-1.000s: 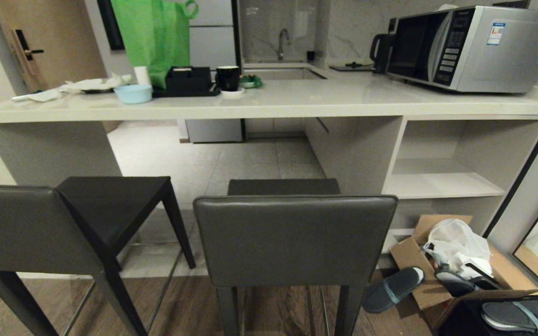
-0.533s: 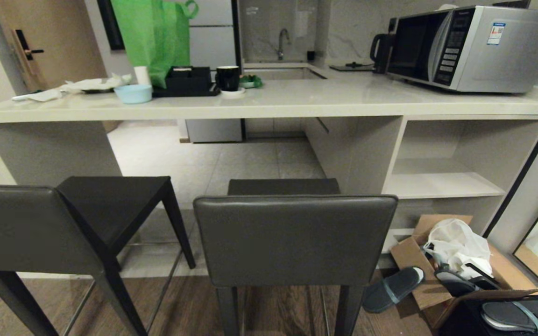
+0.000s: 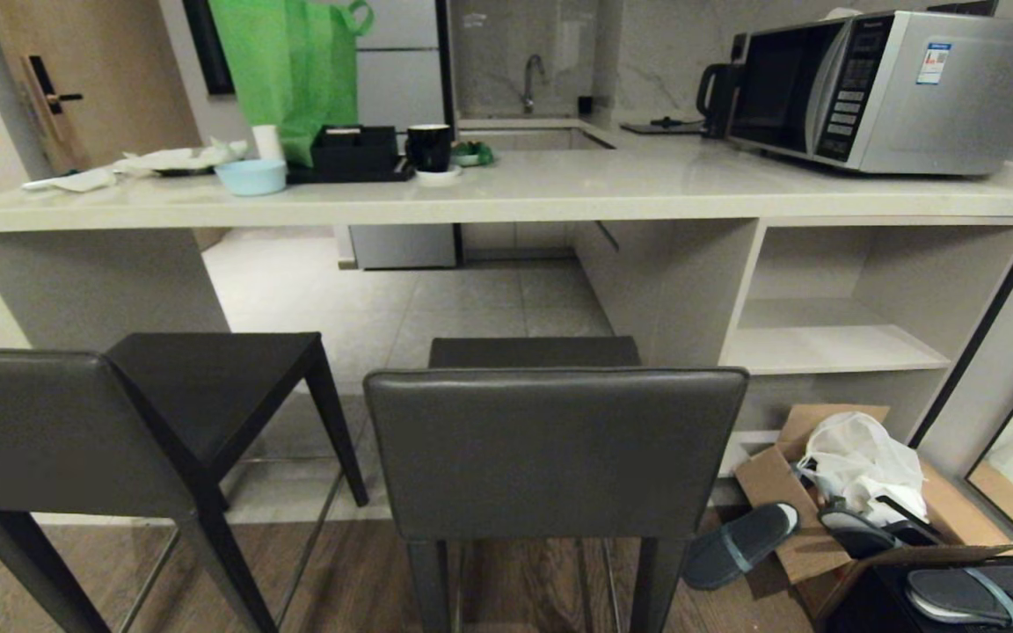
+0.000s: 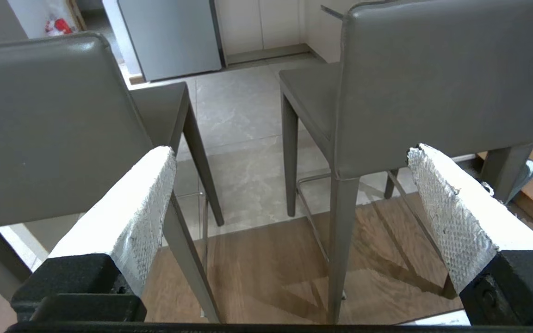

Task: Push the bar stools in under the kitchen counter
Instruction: Push the gray chair back under the dining table

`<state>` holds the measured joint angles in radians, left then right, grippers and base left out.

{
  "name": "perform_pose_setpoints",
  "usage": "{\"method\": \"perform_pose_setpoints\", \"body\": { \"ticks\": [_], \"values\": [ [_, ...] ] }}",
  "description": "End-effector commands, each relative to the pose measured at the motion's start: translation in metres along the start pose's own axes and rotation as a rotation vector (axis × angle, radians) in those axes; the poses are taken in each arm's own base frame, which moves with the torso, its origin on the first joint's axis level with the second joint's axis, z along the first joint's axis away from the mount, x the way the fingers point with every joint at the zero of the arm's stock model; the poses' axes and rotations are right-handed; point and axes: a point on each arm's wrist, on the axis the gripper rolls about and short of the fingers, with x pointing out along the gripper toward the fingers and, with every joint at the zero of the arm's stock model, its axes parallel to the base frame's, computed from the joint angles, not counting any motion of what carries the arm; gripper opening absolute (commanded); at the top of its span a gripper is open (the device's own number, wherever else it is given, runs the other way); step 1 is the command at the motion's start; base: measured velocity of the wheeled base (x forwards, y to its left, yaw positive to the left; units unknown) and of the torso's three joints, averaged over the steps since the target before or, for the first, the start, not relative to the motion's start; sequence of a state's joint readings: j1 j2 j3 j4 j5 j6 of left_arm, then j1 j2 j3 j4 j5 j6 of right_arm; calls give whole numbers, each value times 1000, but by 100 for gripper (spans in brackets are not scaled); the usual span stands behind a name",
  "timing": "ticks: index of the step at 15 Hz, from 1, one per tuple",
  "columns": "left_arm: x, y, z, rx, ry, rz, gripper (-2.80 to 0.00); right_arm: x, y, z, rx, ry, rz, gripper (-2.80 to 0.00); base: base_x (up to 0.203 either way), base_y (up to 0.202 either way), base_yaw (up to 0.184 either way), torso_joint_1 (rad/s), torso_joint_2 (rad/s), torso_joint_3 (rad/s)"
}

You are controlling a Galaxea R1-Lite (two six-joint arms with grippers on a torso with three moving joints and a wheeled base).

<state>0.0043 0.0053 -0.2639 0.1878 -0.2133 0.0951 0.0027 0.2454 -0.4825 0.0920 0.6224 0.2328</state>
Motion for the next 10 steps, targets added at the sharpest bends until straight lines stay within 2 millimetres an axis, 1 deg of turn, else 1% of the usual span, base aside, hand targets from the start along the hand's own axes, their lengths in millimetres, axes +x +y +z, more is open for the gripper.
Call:
{"method": "perform_pose_setpoints", "body": {
  "ticks": [1,2,3,4,6,7,8,10],
  "values": [
    [2,0,-6,-2,15,2,0,-21,6,-33,-37,-50,-9,0,0,0,0,0,0,0],
    [2,0,-6,0,16,4,0,-22,1,-53,-41,-26,-65,0,0,0,0,0,0,0],
    [2,0,-8,0,22,3,0,-19,-7,-68,-70,6,-167,0,0,0,0,0,0,0],
    [4,0,-13,3,40,2,0,-17,-14,-81,-132,49,-277,0,0,0,0,0,0,0],
    [9,0,-28,50,92,-2,0,-11,-26,-105,-253,141,-356,0,0,0,0,0,0,0],
    [12,0,-33,61,97,0,0,-10,-29,-110,-280,136,-374,0,0,0,0,0,0,0],
    [14,0,-38,66,95,22,0,-9,-30,-110,-301,116,-390,0,0,0,0,0,0,0],
    [17,3,-43,80,91,152,0,-9,-31,-110,-306,117,-432,0,0,0,0,0,0,0]
  ]
}}
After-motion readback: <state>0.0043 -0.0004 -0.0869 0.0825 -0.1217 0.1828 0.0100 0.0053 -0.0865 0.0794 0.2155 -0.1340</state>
